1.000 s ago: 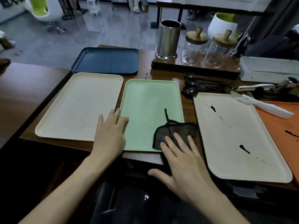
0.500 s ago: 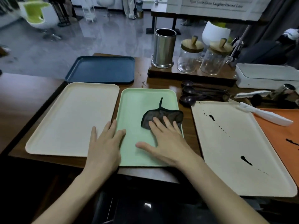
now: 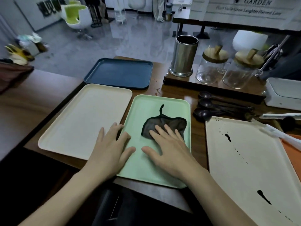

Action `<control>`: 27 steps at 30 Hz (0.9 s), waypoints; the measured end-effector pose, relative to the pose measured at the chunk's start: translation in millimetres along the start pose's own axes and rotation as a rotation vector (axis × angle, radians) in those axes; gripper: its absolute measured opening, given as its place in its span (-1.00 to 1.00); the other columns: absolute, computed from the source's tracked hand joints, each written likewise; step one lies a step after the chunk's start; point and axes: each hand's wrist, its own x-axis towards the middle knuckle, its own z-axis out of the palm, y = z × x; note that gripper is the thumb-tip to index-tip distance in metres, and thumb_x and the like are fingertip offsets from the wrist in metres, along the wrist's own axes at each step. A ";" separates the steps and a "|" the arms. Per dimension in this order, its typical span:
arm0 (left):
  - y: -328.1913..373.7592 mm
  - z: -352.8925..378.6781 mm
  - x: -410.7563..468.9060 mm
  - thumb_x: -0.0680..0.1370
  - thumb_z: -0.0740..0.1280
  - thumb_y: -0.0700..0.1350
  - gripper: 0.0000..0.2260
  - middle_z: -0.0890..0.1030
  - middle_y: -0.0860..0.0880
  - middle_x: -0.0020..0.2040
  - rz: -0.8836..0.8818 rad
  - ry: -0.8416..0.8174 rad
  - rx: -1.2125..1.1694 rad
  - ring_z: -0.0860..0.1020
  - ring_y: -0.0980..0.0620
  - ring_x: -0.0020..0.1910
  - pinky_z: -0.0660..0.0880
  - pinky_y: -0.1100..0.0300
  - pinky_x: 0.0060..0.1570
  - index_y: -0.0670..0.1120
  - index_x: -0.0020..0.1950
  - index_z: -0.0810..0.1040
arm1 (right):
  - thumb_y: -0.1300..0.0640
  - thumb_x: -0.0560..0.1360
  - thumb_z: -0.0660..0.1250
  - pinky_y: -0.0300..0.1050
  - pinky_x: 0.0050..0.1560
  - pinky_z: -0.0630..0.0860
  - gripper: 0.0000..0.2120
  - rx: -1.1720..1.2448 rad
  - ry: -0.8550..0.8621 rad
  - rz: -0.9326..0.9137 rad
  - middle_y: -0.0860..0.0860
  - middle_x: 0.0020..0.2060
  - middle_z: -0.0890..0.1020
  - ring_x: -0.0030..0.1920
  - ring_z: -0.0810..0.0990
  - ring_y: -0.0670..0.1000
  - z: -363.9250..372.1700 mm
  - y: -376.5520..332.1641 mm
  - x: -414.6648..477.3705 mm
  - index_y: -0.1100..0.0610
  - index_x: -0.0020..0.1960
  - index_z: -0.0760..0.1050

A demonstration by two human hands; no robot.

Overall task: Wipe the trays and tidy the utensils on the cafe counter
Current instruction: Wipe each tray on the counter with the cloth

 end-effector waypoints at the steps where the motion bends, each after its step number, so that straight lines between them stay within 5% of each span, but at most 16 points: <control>1: -1.1 -4.0 7.5 0.56 0.07 0.30 -0.53 0.40 -0.11 0.43 -0.006 -0.033 0.005 0.27 -0.21 0.53 0.16 -0.28 0.45 -0.01 0.18 0.51 | -0.41 0.58 0.01 0.05 0.59 -0.26 -0.29 0.007 -0.017 -0.002 -0.11 0.63 -0.09 0.61 -0.20 -0.05 -2.0 1.2 1.8 -0.12 0.63 0.06; 7: -4.7 -13.2 49.6 0.44 -0.28 0.55 -0.08 0.05 -0.10 0.67 0.041 -0.211 0.082 -0.05 -0.07 0.65 -0.04 -0.09 0.58 0.07 0.64 0.18 | -0.36 0.62 -0.13 0.05 0.58 -0.29 -0.37 -0.019 0.013 0.053 -0.07 0.63 -0.18 0.60 -0.28 -0.05 3.3 0.0 3.1 -0.15 0.63 0.00; 11: -10.5 -8.6 52.0 0.50 -0.25 0.48 -0.17 -0.09 -0.09 0.68 0.070 -0.235 0.093 -0.17 -0.04 0.65 -0.15 -0.03 0.60 0.09 0.67 0.06 | -0.28 0.66 -0.18 0.10 0.59 -0.26 -0.41 -0.098 0.109 0.190 -0.04 0.64 -0.14 0.62 -0.23 -0.01 -1.2 14.7 40.7 -0.13 0.64 -0.06; 14: -15.2 -3.4 52.2 0.56 -0.16 0.46 -0.23 -0.02 -0.12 0.68 0.098 -0.208 0.054 -0.11 -0.07 0.66 -0.14 -0.04 0.59 0.06 0.66 0.14 | -0.26 0.66 -0.14 0.10 0.58 -0.26 -0.41 -0.081 0.199 0.289 -0.03 0.64 -0.01 0.62 -0.14 0.02 -2.6 10.6 84.8 -0.09 0.63 0.05; 20: -19.5 9.1 52.7 0.63 0.03 0.33 -0.33 0.16 -0.19 0.63 0.187 -0.099 0.072 0.15 -0.15 0.62 0.02 -0.10 0.51 -0.04 0.62 0.22 | -0.15 0.69 -0.10 0.14 0.58 -0.19 -0.50 -0.040 0.237 0.184 -0.08 0.61 0.16 0.61 0.01 0.04 12.0 -49.1 150.8 -0.06 0.58 0.20; 27: -17.1 19.6 48.4 0.61 0.01 0.30 -0.36 0.39 -0.32 0.50 0.153 -0.054 0.128 0.34 -0.27 0.52 0.14 -0.25 0.43 -0.09 0.44 0.53 | -0.12 0.70 -0.13 0.05 0.59 -0.15 -0.52 -0.063 0.265 0.343 -0.17 0.60 0.16 0.61 0.02 -0.06 -7.6 -1.0 123.0 -0.12 0.59 0.19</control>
